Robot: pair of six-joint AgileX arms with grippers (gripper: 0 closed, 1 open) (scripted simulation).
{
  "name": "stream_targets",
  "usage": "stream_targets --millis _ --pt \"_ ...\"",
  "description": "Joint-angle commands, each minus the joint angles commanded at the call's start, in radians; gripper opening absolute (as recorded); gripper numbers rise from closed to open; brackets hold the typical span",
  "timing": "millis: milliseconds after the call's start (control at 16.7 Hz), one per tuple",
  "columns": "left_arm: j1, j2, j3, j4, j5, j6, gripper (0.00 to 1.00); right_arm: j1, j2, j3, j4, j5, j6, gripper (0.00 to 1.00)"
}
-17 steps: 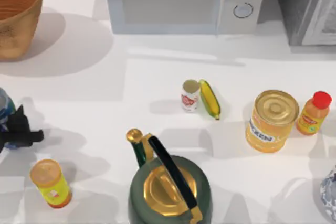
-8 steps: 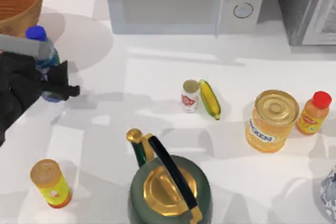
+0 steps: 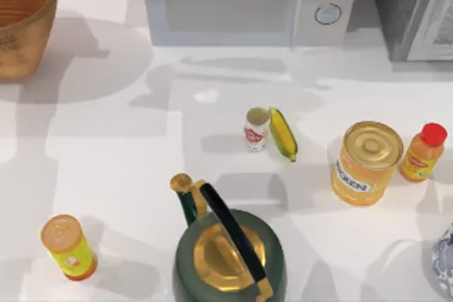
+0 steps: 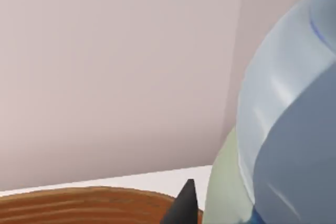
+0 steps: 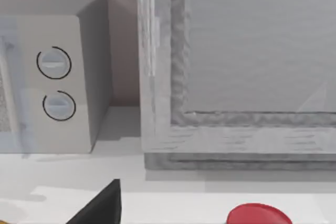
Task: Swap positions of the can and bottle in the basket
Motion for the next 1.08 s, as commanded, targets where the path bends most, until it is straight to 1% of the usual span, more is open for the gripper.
stream_targets --millis 180,360,660,1080 --pt "0.128 0.011 0.155 -0.158 0.018 0.016 0.0 0.0 0.0 0.0 0.0 0.0 0.0 1.0" --pt "0.189 0.024 0.215 -0.22 0.03 0.025 0.0 0.0 0.0 0.0 0.0 0.0 0.0 1.0" --pt "0.186 0.023 0.215 -0.216 0.027 0.027 0.0 0.0 0.0 0.0 0.0 0.0 0.0 1.0" --pt "0.171 0.148 0.257 -0.134 0.009 0.02 0.0 0.0 0.0 0.0 0.0 0.0 0.0 1.0"
